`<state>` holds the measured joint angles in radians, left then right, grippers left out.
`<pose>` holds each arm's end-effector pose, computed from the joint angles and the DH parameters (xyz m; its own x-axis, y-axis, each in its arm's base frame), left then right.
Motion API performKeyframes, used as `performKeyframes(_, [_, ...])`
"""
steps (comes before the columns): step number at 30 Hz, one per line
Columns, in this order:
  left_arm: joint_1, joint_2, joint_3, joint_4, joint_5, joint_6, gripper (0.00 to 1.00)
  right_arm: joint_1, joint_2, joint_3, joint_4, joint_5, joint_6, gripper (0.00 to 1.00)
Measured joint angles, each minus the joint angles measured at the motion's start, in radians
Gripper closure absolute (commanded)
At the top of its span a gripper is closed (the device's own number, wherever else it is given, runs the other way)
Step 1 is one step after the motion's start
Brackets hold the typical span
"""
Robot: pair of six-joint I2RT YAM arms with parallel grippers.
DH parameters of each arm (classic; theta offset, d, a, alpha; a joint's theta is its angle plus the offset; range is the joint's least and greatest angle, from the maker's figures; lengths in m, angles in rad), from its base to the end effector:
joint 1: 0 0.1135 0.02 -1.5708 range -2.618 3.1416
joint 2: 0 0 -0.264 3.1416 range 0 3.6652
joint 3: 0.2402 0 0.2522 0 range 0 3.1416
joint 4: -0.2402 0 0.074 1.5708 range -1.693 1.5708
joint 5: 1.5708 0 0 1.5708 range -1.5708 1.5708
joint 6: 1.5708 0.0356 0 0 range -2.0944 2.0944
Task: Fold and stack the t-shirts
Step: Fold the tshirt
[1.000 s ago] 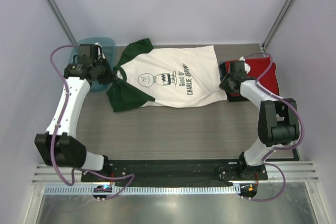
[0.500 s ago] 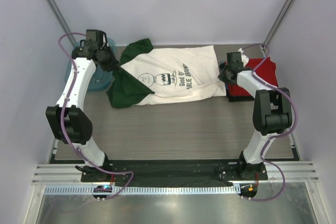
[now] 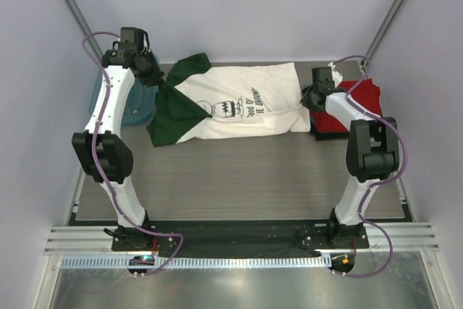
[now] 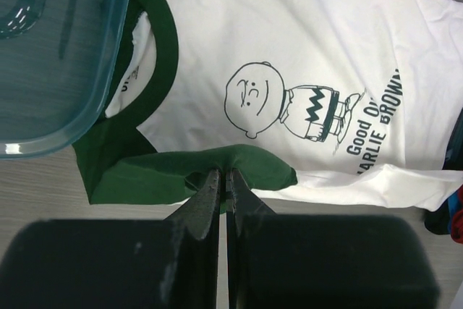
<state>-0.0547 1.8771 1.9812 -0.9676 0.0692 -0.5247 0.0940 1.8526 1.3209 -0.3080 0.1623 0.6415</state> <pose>0.4074 -0.0248 0.3671 -0.7067 -0.4618 -0.5360 -0.2942 0.8808 -0.3710 0.4066 0.0326 0.2134 -0.5850 0.5380 -0.6069 0.4554 0.8371 0.3032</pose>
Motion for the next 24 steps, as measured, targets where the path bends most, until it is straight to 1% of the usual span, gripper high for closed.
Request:
performKeyframes(14, [0.031, 0.005, -0.008, -0.036, -0.016, 0.008, 1.0, -0.014, 0.027, 0.061, -0.003, -0.012, 0.003, 0.99])
performKeyframes(24, [0.039, 0.005, -0.017, -0.037, -0.016, 0.008, 1.0, -0.04, 0.03, 0.064, -0.003, -0.028, 0.012, 0.99])
